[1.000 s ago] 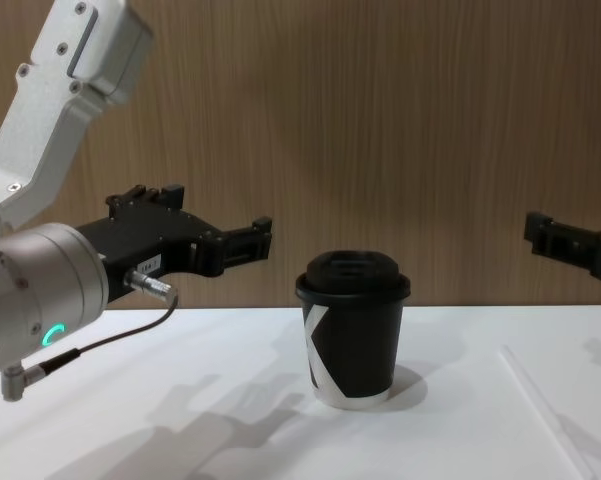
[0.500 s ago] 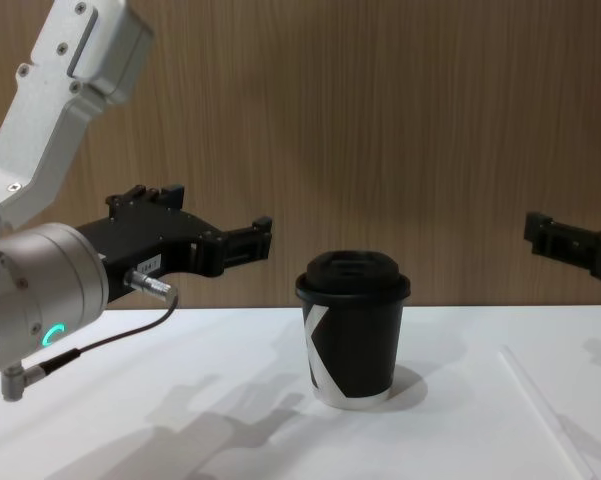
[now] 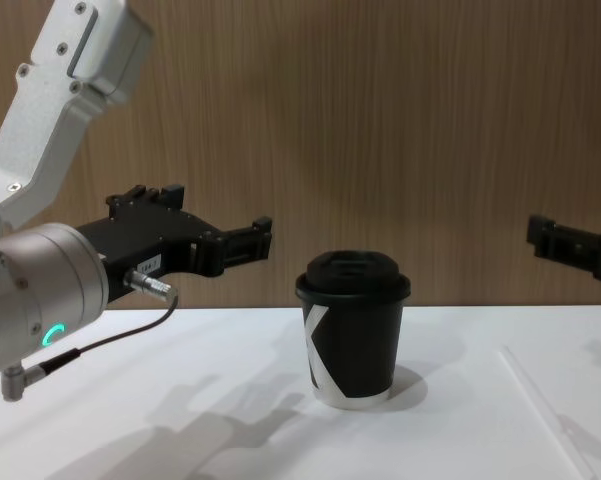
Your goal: Pick up the straw with one hand, pass it to the other hand, and insert it into the cup.
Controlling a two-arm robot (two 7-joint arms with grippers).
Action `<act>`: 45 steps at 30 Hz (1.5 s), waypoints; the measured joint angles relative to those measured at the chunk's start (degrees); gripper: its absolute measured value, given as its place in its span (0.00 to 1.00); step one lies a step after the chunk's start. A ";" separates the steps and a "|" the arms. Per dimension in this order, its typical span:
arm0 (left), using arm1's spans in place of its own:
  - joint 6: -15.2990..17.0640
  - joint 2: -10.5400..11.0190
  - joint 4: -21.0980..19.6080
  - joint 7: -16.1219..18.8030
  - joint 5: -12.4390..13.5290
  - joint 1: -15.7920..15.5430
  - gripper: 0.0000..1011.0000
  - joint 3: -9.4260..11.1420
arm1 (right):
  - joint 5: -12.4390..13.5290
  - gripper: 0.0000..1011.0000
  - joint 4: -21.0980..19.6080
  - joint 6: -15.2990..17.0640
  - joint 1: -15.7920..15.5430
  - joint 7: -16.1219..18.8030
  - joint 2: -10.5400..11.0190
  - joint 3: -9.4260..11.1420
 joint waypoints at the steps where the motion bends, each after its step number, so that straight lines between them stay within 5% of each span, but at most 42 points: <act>1: 0.00 0.00 0.00 0.00 0.00 0.00 0.99 0.00 | 0.02 0.99 -0.21 0.50 -0.13 0.00 0.05 0.08; 23: 0.00 0.00 0.00 0.00 0.00 0.00 0.99 0.00 | 0.19 0.99 -5.30 13.53 -2.98 -0.51 2.03 0.58; 45: 0.00 0.00 0.00 0.00 0.00 0.00 0.99 0.00 | -4.05 0.99 -4.47 18.92 -3.07 -0.79 3.11 -2.24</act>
